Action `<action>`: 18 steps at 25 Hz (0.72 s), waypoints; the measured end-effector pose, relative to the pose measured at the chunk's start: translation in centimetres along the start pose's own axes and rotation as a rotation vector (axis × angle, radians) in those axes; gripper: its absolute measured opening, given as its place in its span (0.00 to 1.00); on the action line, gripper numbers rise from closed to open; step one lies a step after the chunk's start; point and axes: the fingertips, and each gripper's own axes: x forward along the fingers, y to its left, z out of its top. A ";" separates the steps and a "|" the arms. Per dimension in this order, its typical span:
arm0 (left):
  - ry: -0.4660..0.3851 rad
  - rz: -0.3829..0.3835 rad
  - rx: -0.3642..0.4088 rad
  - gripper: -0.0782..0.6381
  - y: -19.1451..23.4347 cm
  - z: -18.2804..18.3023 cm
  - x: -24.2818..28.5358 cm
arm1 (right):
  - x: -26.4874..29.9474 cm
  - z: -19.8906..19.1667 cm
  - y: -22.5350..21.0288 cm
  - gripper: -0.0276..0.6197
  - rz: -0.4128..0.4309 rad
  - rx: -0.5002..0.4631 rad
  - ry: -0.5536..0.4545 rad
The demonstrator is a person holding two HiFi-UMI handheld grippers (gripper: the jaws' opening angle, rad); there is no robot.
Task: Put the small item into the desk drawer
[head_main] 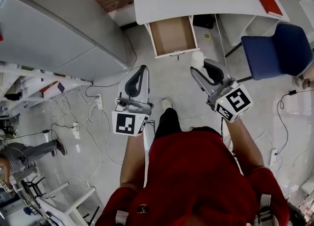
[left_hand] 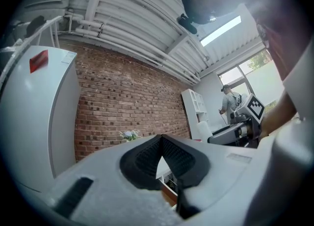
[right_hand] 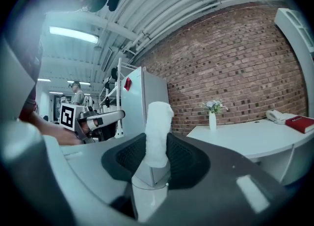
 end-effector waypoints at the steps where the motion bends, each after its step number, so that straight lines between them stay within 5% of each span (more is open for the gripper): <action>1: -0.001 -0.003 -0.006 0.12 1.3 -0.5 0.6 | 1.4 -0.2 -0.4 0.26 -0.006 -0.004 0.013; 18: 0.031 -0.057 -0.052 0.12 15.5 -8.0 8.2 | 18.9 -6.2 -6.5 0.26 -0.108 -0.004 0.196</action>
